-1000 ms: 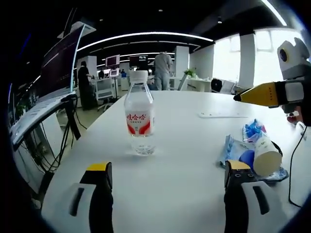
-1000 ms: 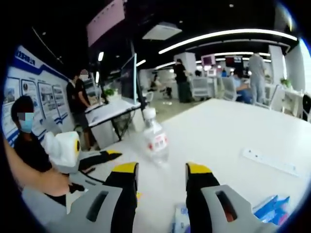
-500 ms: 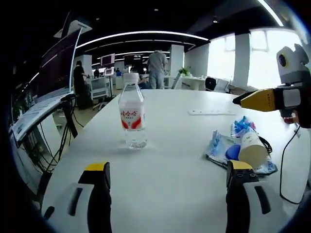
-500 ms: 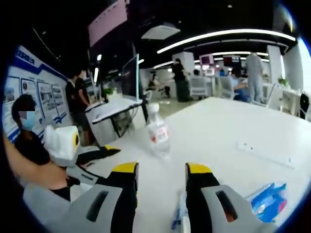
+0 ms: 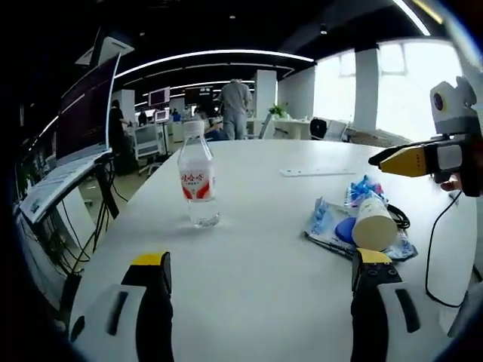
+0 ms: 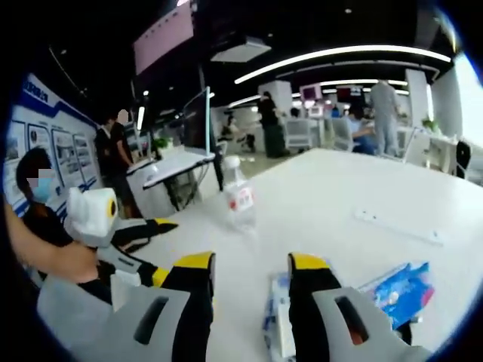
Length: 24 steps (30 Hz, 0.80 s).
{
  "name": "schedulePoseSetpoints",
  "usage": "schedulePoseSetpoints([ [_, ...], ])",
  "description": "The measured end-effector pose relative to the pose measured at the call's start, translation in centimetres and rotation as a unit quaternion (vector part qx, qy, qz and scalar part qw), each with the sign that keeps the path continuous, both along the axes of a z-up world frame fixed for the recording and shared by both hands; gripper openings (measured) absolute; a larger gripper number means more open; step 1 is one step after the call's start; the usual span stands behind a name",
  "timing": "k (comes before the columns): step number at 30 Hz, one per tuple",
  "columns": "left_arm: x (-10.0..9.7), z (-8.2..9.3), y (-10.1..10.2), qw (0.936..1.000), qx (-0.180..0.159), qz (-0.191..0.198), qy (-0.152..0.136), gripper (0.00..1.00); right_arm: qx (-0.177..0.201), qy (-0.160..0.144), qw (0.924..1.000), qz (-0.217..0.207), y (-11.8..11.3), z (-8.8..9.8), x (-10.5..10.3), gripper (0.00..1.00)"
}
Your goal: Arrange the tabletop items into an orderly group along one side of the table until the central work area is clear of visible clutter.
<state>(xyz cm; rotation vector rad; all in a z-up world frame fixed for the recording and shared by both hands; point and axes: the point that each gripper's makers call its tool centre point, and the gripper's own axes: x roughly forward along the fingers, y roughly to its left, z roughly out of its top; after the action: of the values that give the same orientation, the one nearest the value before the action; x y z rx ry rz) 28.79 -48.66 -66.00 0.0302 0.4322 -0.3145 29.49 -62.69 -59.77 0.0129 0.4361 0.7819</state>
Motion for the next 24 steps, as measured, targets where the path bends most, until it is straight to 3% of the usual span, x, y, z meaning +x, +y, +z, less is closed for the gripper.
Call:
schedulePoseSetpoints([
  [10, -1.7, 0.1, -1.2, 0.9998, 0.004, -0.020, 0.000, 0.99, -0.002, 0.008, 0.9996, -0.027, -2.8, -0.6, -2.2, 0.35],
  [20, -4.0, -0.2, -2.5, 0.9982, 0.014, -0.058, 0.004, 0.99, -0.007, 0.018, 0.9993, -0.031, -3.6, -1.4, -4.6, 0.37],
  [24, -5.0, 0.2, -2.6, 0.9980, -0.006, -0.063, 0.004, 0.99, -0.010, 0.020, 0.9993, -0.028, -4.1, -1.8, -5.5, 0.36],
])
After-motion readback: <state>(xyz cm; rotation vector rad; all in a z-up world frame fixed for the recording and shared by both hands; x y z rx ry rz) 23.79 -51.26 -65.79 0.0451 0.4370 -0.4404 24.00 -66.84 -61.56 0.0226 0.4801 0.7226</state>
